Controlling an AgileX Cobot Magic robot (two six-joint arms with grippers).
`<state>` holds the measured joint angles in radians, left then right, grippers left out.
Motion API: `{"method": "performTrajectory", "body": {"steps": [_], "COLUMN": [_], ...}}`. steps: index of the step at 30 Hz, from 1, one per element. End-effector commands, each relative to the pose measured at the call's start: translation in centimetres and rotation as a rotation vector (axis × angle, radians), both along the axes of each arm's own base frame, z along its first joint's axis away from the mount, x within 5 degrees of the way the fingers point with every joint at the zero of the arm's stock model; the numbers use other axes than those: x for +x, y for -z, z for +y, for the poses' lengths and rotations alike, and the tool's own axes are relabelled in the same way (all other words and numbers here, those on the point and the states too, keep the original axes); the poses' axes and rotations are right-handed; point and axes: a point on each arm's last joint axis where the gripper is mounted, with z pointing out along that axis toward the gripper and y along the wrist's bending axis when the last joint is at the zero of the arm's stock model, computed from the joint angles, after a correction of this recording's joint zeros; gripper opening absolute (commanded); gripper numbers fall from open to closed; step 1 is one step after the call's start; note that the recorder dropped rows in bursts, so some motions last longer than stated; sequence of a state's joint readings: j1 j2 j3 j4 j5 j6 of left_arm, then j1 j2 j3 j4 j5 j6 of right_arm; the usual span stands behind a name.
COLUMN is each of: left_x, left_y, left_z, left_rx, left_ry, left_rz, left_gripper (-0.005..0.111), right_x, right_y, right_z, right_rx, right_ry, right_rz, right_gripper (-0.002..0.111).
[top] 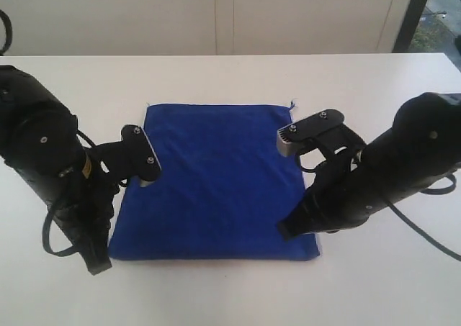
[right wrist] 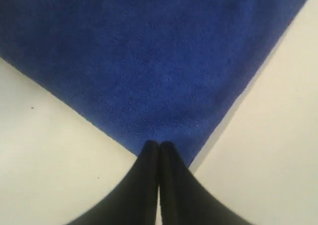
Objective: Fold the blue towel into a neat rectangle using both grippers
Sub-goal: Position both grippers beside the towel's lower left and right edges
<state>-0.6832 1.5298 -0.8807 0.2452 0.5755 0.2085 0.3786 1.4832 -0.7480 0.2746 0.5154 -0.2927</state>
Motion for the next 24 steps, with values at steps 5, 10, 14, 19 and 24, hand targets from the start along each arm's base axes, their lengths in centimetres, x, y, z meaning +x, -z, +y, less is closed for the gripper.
{"method": "performTrajectory", "body": {"steps": [5, 10, 14, 19, 24], "left_x": [0.0, 0.2, -0.1, -0.6, -0.4], "left_y": [-0.4, 0.9, 1.7, 1.6, 1.6], "left_z": [0.0, 1.0, 1.4, 0.6, 0.5], "left_rx": [0.028, -0.025, -0.071, -0.162, -0.175], "left_ry": [0.217, 0.242, 0.269, 0.332, 0.327], "left_rz": [-0.014, 0.022, 0.034, 0.071, 0.049], "left_gripper": [0.0, 0.0, 0.0, 0.0, 0.0], "right_x": [-0.7, -0.4, -0.1, 0.1, 0.6], "right_y": [0.0, 0.7, 1.4, 2.6, 3.4], "right_z": [0.3, 0.4, 0.5, 0.6, 0.7], "right_rx": [-0.159, -0.202, -0.214, -0.251, -0.27], "right_ry": [-0.451, -0.559, -0.58, -0.694, -0.722], "right_rz": [-0.097, -0.112, -0.106, -0.093, -0.107], "right_gripper": [0.0, 0.003, 0.016, 0.028, 0.035]}}
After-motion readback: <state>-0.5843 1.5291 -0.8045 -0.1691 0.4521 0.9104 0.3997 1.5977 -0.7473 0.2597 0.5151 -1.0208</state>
